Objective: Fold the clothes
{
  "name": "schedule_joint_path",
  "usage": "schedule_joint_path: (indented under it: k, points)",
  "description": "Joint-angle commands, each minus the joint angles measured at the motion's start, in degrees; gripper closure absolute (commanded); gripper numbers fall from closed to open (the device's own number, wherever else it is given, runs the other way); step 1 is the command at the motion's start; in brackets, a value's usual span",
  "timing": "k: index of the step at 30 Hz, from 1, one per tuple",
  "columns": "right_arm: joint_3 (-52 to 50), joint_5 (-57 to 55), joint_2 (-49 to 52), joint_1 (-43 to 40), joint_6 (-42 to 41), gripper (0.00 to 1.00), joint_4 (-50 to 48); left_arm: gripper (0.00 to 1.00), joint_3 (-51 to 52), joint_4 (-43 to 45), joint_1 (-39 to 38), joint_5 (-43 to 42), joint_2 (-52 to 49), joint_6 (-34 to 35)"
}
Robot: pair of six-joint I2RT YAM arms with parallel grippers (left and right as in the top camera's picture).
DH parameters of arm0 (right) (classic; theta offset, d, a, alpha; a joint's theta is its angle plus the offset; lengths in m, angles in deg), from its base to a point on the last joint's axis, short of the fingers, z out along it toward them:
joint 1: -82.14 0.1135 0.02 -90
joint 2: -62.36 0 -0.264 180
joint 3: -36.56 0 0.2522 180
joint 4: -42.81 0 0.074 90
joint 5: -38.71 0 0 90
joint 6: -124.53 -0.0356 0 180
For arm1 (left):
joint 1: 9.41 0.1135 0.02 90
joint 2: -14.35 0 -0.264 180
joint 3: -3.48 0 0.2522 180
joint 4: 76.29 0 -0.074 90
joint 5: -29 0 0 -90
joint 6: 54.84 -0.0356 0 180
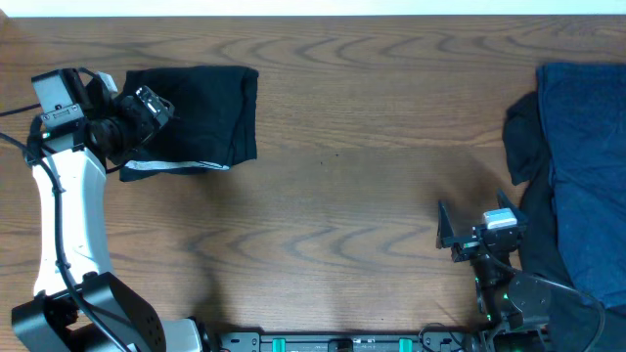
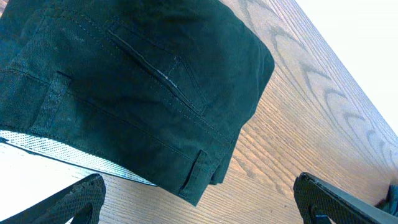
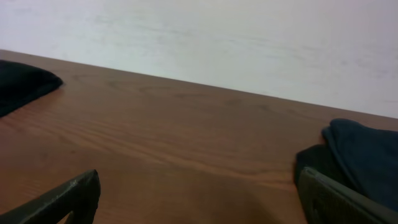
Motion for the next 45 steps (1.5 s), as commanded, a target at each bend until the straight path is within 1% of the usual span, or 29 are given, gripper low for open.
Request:
schedule_joint_path:
  k: [1, 7, 45]
  points:
    - [-0.11, -1.6, -0.37, 0.68, 1.05, 0.01, 0.39, 0.02, 0.17, -0.04, -0.09, 0.07, 0.42, 0.09]
    - [-0.11, -1.31, -0.37, -1.25, -2.97, 0.01, 0.39, 0.02, 0.17, -0.04, -0.09, 0.07, 0.42, 0.07]
    - [-0.11, -1.2, -0.37, -1.51, -2.91, 0.01, 0.35, 0.02, 0.39, -0.2, -0.11, 0.09, 0.52, 0.09]
